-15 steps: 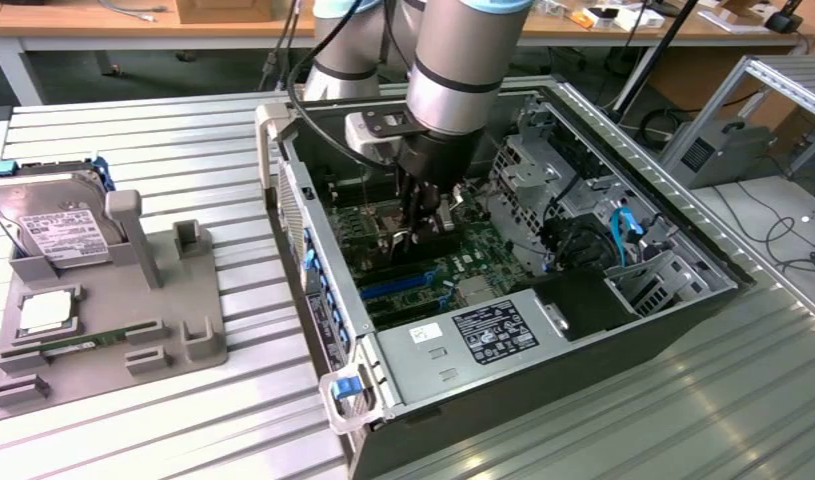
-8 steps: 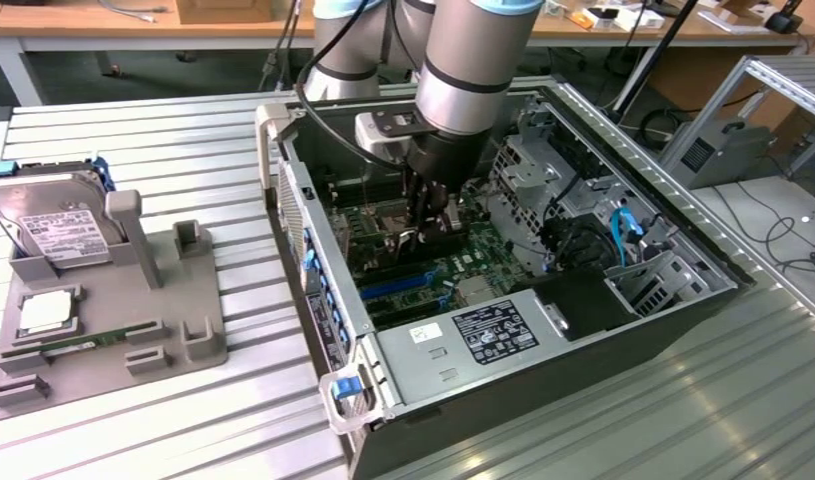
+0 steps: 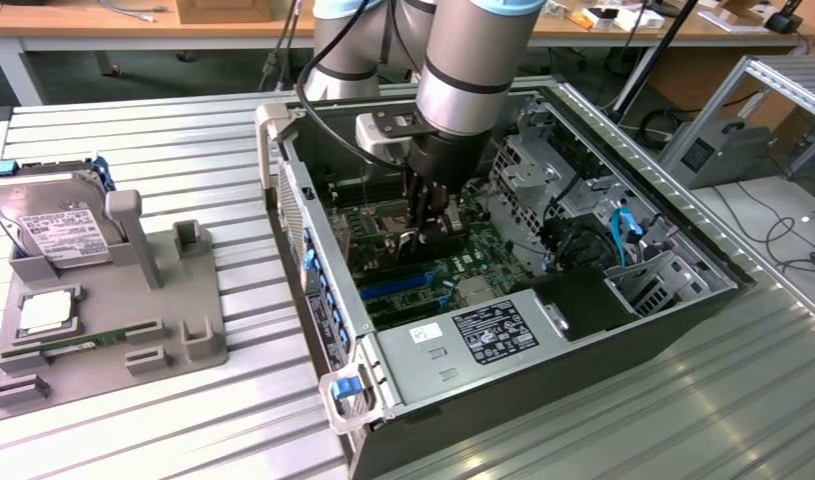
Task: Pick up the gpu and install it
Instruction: 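Insert the gpu into the slot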
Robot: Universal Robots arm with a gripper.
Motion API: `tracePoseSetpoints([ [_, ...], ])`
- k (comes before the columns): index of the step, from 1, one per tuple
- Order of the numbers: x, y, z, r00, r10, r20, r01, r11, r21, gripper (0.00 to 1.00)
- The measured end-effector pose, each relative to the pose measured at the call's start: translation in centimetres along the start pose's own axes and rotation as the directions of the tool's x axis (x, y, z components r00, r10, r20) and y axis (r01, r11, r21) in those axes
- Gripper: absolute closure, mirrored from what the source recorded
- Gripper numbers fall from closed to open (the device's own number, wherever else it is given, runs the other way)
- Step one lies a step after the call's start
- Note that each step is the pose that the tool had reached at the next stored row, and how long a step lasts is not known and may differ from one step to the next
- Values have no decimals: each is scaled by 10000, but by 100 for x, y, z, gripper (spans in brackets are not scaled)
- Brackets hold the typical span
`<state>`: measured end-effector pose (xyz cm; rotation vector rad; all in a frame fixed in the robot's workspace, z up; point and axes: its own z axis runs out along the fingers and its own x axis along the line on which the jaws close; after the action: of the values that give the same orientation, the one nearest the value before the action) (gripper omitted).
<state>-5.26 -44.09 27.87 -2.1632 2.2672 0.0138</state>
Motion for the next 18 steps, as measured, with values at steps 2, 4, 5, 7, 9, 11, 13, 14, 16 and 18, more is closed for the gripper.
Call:
tracePoseSetpoints([
  [2, 1, 0, 0, 10000, -1, -22, 1, 10000, 1, 73],
  [4, 2, 0, 0, 10000, -1, -31, 1, 10000, 1, 73],
  [5, 2, 0, 0, 10000, 0, -31, 0, 10000, 1, 73],
  [7, 4, 0, 2, 10000, 1, -30, -1, 10000, 3, 73],
  [9, 52, 0, 1, 10000, 0, -31, 0, 10000, 2, 73],
  [11, 83, 7, 1, 10000, 1, -31, -1, 10000, 2, 73],
  [13, 93, 20, 1, 10000, 0, -31, 0, 10000, 2, 73],
  [14, 96, 28, 1, 10000, 0, -31, 0, 10000, 2, 73],
  [16, 96, 28, 1, 10000, -1, -31, 1, 10000, 2, 73],
  [18, 97, 29, 1, 10000, 0, -31, 0, 10000, 2, 73],
])
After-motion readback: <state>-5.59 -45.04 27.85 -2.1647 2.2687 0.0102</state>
